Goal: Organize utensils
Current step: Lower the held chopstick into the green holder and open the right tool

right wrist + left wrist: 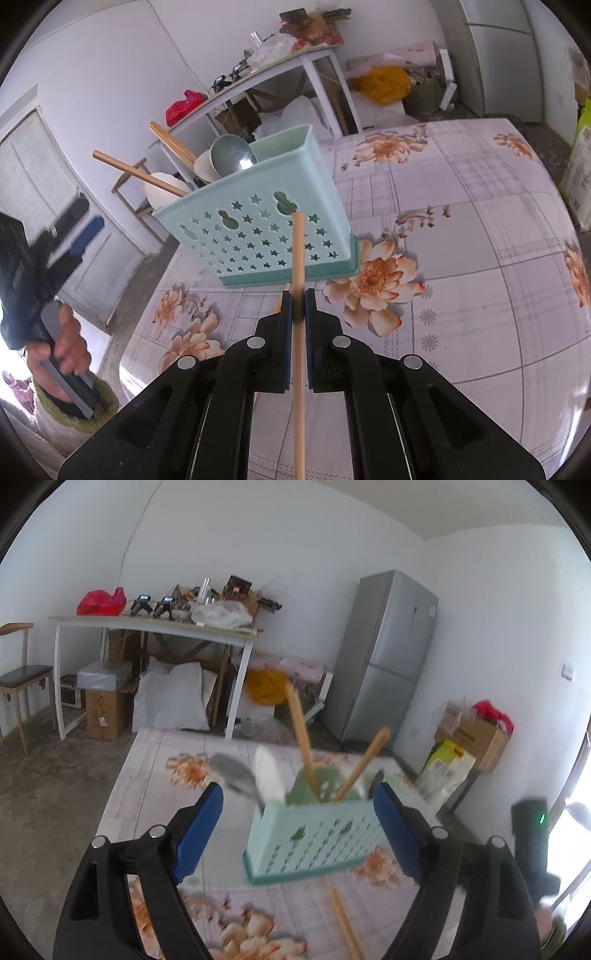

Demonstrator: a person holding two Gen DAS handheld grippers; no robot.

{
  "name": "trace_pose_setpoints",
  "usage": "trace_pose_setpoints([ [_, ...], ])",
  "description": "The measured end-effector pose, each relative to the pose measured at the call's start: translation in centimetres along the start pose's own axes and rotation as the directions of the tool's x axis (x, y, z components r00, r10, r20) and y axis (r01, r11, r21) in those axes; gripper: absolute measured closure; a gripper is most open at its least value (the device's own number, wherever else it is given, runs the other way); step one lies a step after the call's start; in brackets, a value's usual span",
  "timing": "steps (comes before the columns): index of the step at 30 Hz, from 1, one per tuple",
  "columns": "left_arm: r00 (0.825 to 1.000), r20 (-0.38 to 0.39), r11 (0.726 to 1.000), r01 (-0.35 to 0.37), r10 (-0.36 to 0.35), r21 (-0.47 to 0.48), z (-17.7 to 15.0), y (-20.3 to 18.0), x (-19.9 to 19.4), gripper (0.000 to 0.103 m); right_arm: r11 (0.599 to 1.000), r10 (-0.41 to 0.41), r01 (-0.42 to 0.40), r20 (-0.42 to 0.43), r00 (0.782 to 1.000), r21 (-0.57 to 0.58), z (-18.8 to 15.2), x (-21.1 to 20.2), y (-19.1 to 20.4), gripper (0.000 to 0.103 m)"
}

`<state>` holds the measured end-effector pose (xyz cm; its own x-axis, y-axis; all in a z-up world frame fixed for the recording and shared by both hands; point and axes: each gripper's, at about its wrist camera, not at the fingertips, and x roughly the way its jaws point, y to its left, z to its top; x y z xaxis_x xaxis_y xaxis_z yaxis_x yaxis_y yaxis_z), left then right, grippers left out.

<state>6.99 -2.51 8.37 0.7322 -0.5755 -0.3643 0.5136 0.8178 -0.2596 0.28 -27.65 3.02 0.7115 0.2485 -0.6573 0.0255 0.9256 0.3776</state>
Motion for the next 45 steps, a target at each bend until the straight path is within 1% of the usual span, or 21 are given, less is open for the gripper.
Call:
trace_pose_setpoints([
  [5,0.998,-0.052,0.999,-0.029,0.03,0.015,-1.7,0.8,-0.3,0.019,1.0,-0.001,0.002,0.027,1.0,-0.02,0.5,-0.7,0.8,0.098],
  [13,0.99,-0.134,0.999,-0.054,0.053,-0.004,-4.3,1.8,0.1,0.017,0.996,0.021,-0.013,0.089,0.996,-0.086,2.2,-2.3,3.2,0.098],
  [17,0.984,-0.168,0.998,-0.062,0.061,-0.005,-5.5,1.8,0.7,0.016,0.991,0.049,-0.031,0.138,0.989,-0.129,3.8,-3.2,4.7,0.098],
  [20,0.981,-0.183,0.997,-0.072,0.07,-0.003,-5.9,2.0,1.1,0.016,0.985,0.077,-0.046,0.182,0.98,-0.168,5.3,-3.8,6.0,0.098],
  [24,0.976,-0.201,0.996,-0.085,0.082,-0.01,-6.4,2.5,1.7,0.016,0.973,0.128,-0.073,0.245,0.961,-0.22,7.8,-4.6,7.7,0.098],
  [26,0.973,-0.214,0.996,-0.092,0.086,-0.019,-6.6,2.7,2.0,0.016,0.964,0.161,-0.09,0.279,0.947,-0.251,9.2,-5.1,8.6,0.098],
  [27,0.972,-0.22,0.995,-0.094,0.087,-0.022,-6.6,2.8,2.1,0.016,0.958,0.184,-0.102,0.299,0.936,-0.269,10.1,-5.3,9.1,0.098],
  [28,0.97,-0.227,0.995,-0.097,0.088,-0.027,-6.8,2.9,2.3,0.015,0.954,0.197,-0.109,0.308,0.931,-0.28,10.5,-5.4,9.3,0.098],
  [29,0.968,-0.233,0.995,-0.1,0.09,-0.029,-6.8,3.0,2.5,0.015,0.945,0.228,-0.128,0.324,0.918,-0.302,11.5,-5.6,9.9,0.098],
  [32,0.965,-0.244,0.994,-0.108,0.097,-0.034,-7.0,3.3,2.7,0.015,0.922,0.297,-0.176,0.338,0.893,-0.344,13.3,-5.4,10.8,0.098],
  [33,0.964,-0.246,0.993,-0.111,0.098,-0.037,-7.0,3.4,2.8,0.015,0.916,0.31,-0.181,0.344,0.887,-0.358,13.8,-5.2,11.2,0.098],
  [35,0.963,-0.248,0.992,-0.116,0.102,-0.045,-7.0,3.6,2.9,0.015,0.904,0.322,-0.176,0.351,0.879,-0.39,14.8,-4.5,12.0,0.098],
  [37,0.963,-0.249,0.991,-0.122,0.106,-0.05,-7.1,3.7,2.9,0.015,0.894,0.343,-0.19,0.346,0.873,-0.406,16.0,-3.6,12.4,0.098],
  [42,0.962,-0.247,0.99,-0.132,0.117,-0.043,-7.1,3.8,2.9,0.014,0.876,0.364,-0.188,0.352,0.862,-0.445,17.1,-2.3,13.3,0.098],
  [45,0.961,-0.251,0.99,-0.135,0.12,-0.044,-7.2,3.9,2.9,0.014,0.865,0.385,-0.194,0.364,0.848,-0.462,17.8,-1.9,13.7,0.098],
])
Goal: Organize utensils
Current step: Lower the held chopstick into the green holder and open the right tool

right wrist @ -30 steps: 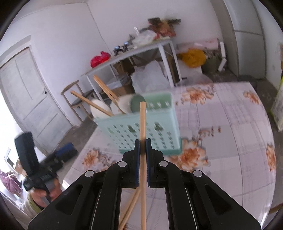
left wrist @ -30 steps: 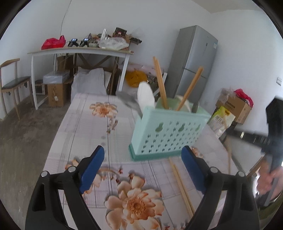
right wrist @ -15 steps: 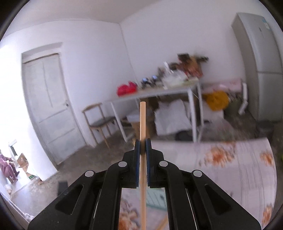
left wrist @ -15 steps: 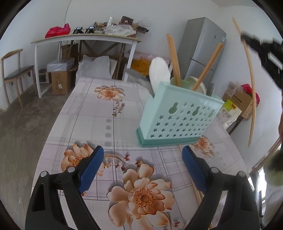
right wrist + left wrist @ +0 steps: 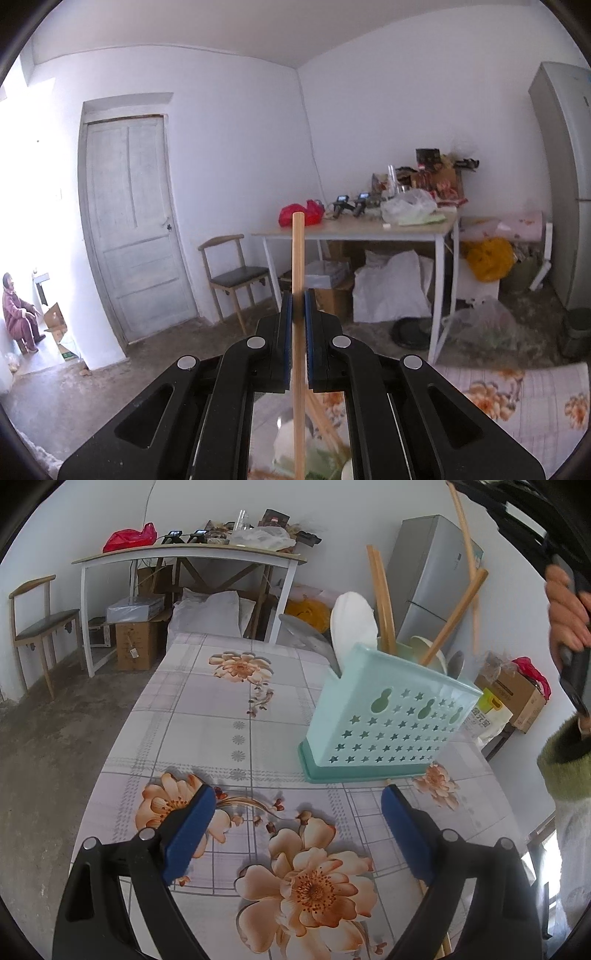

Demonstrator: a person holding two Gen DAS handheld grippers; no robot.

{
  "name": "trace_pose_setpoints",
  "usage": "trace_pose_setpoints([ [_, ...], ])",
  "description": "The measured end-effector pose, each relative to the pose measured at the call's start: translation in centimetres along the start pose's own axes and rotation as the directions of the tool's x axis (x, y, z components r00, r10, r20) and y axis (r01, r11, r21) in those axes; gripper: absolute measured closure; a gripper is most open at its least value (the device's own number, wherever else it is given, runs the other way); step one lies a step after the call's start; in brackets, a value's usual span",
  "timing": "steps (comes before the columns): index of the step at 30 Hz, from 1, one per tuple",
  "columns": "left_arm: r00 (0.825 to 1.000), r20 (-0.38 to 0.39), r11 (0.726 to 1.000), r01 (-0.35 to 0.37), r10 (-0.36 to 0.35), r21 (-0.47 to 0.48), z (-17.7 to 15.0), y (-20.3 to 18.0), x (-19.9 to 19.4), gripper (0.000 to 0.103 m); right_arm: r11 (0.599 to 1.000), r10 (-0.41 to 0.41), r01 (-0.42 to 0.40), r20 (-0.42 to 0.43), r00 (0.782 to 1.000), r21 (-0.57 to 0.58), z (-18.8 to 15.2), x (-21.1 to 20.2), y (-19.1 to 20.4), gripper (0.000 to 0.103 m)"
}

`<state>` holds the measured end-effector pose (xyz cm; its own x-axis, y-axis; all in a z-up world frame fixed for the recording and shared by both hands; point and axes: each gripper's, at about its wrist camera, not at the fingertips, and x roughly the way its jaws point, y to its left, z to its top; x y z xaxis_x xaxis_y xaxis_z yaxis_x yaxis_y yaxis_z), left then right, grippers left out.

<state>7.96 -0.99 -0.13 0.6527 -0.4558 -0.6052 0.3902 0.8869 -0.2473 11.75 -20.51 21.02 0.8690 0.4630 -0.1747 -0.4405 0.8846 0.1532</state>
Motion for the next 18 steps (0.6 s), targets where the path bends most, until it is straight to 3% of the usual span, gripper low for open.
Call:
trace_pose_setpoints([
  [8,1.0,-0.004,1.0,0.001,-0.001,-0.003,-0.1,0.1,0.0,0.014,0.996,0.003,0.0,0.026,1.0,-0.089,-0.9,1.3,0.6,0.098],
  [14,1.0,-0.009,1.0,0.004,-0.004,0.0,-0.5,0.2,0.1,0.014,0.973,-0.054,0.041,-0.049,0.997,-0.227,-4.5,2.3,0.9,0.098],
  [18,1.0,-0.011,1.0,0.006,-0.005,0.01,-0.6,0.0,0.0,0.014,0.968,-0.081,0.051,-0.113,0.99,-0.245,-6.3,2.1,0.4,0.098],
])
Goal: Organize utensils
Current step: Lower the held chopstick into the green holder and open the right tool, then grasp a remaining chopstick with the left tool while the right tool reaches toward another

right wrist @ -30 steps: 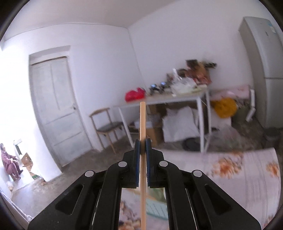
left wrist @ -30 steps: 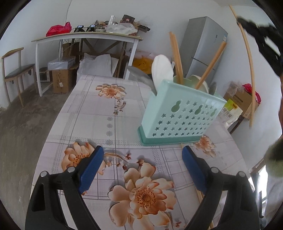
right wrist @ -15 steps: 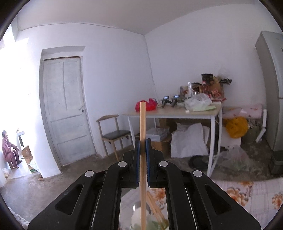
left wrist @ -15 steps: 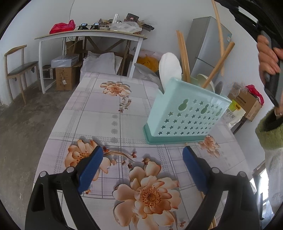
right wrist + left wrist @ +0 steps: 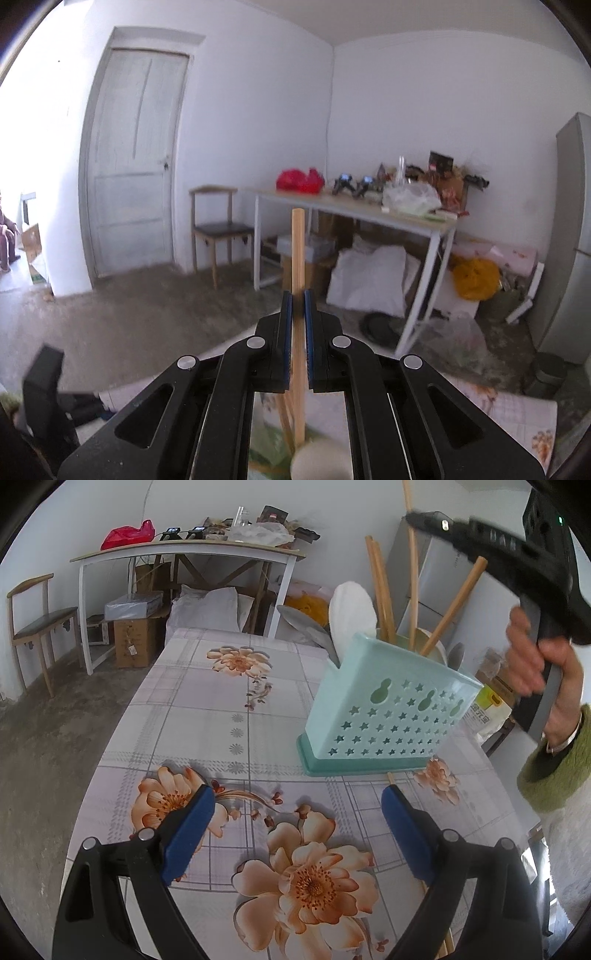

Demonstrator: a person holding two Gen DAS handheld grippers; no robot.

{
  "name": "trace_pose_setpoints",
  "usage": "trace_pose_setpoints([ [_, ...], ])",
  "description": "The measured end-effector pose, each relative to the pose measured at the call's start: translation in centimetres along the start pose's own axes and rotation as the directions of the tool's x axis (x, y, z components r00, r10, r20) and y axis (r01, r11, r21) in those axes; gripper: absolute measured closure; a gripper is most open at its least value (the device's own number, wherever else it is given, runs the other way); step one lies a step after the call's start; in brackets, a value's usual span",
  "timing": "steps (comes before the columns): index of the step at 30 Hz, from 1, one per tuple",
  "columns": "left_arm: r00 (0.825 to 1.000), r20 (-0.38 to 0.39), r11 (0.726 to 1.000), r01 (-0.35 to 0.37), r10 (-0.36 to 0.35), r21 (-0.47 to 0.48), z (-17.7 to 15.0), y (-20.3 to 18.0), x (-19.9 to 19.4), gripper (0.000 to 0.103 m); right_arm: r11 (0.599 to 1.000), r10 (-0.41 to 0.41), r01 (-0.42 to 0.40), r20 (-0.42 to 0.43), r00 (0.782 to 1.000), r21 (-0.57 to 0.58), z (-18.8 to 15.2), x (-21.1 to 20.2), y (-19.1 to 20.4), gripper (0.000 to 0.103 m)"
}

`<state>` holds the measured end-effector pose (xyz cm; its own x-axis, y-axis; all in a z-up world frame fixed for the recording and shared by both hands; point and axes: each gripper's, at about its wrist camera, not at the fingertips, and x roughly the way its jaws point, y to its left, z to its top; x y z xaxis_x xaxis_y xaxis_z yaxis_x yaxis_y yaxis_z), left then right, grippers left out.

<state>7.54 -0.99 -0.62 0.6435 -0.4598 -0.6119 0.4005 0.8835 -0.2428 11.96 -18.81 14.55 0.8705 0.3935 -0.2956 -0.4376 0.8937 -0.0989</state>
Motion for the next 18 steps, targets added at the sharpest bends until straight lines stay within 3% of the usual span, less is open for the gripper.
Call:
trace_pose_setpoints([
  [2,1.0,0.0,1.0,-0.001,0.001,0.005,0.0,-0.1,0.0,0.013,1.0,-0.012,0.013,-0.027,1.0,0.022,-1.0,-0.5,-0.4,0.096],
  [5,1.0,-0.003,1.0,-0.002,0.002,0.013,-0.1,-0.4,-0.1,0.012,0.996,-0.02,0.024,-0.038,0.999,0.085,-1.9,-2.0,-1.4,0.07],
  [7,1.0,-0.006,1.0,-0.004,0.004,0.021,-0.2,-0.6,0.0,0.012,0.988,-0.039,0.042,-0.025,0.999,0.145,-2.4,-3.6,-2.2,0.064],
  [12,1.0,-0.015,0.999,-0.006,0.007,0.048,-0.4,-1.4,0.0,0.01,0.938,-0.084,0.076,0.008,0.996,0.338,-4.1,-9.3,-4.2,0.06],
  [15,0.999,-0.037,0.998,0.006,-0.003,0.069,-0.9,-2.2,0.3,0.01,0.904,-0.107,0.11,-0.031,0.994,0.412,-6.0,-11.3,-4.3,0.06],
  [18,0.994,-0.098,0.994,0.049,-0.039,0.101,-1.7,-3.7,1.0,0.01,0.866,-0.119,0.17,-0.136,0.983,0.469,-9.7,-12.7,-2.8,0.06],
])
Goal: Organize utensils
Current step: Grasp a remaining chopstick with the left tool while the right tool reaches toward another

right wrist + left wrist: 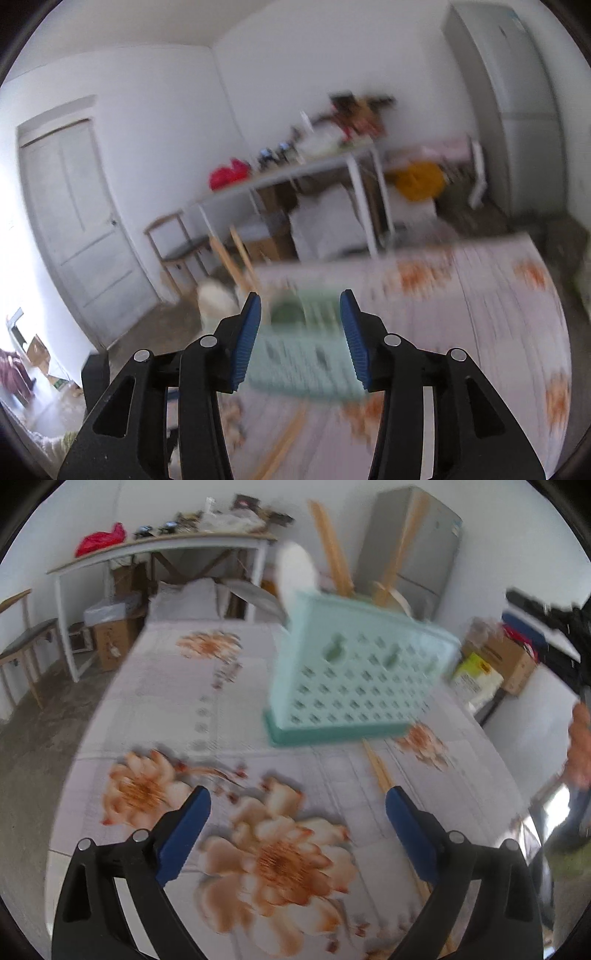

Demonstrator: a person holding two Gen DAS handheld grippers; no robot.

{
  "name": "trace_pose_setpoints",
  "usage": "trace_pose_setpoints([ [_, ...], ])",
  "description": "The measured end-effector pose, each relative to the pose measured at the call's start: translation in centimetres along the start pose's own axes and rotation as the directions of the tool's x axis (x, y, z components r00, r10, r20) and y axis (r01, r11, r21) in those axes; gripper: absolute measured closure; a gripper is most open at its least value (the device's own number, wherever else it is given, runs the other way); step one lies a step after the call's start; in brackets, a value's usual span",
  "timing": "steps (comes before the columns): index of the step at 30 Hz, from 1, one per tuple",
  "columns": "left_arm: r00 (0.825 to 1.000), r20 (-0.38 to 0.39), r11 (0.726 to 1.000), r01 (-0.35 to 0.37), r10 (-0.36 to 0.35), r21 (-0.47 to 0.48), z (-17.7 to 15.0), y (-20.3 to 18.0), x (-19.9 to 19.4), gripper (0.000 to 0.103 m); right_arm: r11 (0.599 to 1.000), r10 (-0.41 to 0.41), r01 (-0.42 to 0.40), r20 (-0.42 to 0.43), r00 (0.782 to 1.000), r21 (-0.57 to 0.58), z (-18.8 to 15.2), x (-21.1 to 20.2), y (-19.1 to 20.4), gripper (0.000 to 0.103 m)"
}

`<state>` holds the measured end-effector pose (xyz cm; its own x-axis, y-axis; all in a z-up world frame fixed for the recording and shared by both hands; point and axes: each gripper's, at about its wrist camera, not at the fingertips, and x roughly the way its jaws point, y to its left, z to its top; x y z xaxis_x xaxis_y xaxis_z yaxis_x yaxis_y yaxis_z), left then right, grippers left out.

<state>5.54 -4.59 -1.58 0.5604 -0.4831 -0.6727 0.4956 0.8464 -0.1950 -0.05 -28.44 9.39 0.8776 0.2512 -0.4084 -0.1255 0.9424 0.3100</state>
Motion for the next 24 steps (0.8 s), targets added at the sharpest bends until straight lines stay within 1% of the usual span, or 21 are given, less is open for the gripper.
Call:
trace_pose_setpoints([
  [1,1.0,-0.015,1.0,0.012,-0.012,0.012,-0.1,-0.5,0.3,0.01,1.0,-0.017,0.018,-0.028,0.999,0.015,-1.0,0.0,-0.1,0.06],
  [3,0.999,-0.039,0.998,0.029,-0.027,0.057,-0.3,-2.1,0.8,0.01,0.996,-0.062,0.068,-0.112,0.992,0.049,-4.0,0.4,-0.2,0.06],
  [5,0.998,-0.064,0.994,0.021,-0.014,0.104,-0.6,-3.3,1.4,0.01,0.991,-0.089,0.105,-0.183,0.979,0.082,-6.1,0.7,-0.5,0.06],
  [7,0.997,-0.082,0.988,0.003,0.009,0.151,-0.9,-4.6,2.1,0.01,0.985,-0.09,0.123,-0.24,0.967,0.122,-7.9,1.0,-0.6,0.06],
  [10,0.994,-0.107,0.98,0.0,0.022,0.198,-1.5,-5.9,3.2,0.01,0.979,-0.074,0.119,-0.257,0.964,0.165,-9.0,0.7,-0.6,0.06],
  [14,0.988,-0.141,0.971,-0.035,0.07,0.237,-2.0,-6.5,4.5,0.01,0.978,-0.055,0.103,-0.253,0.966,0.179,-8.9,0.8,-0.8,0.06],
  [15,0.985,-0.149,0.97,-0.049,0.086,0.238,-2.2,-6.5,4.8,0.01,0.979,-0.051,0.099,-0.254,0.966,0.18,-8.9,1.0,-0.7,0.06],
  [19,0.982,-0.159,0.975,-0.067,0.102,0.21,-2.2,-5.8,5.2,0.01,0.98,-0.037,0.087,-0.26,0.965,0.182,-9.3,0.8,-1.1,0.06],
  [22,0.977,-0.174,0.975,-0.089,0.125,0.205,-2.4,-5.4,5.5,0.01,0.98,-0.033,0.085,-0.271,0.962,0.181,-9.7,0.9,-0.8,0.06],
  [24,0.977,-0.169,0.973,-0.091,0.128,0.213,-2.5,-5.4,5.5,0.01,0.98,-0.035,0.087,-0.275,0.961,0.18,-10.0,0.8,-0.4,0.06],
])
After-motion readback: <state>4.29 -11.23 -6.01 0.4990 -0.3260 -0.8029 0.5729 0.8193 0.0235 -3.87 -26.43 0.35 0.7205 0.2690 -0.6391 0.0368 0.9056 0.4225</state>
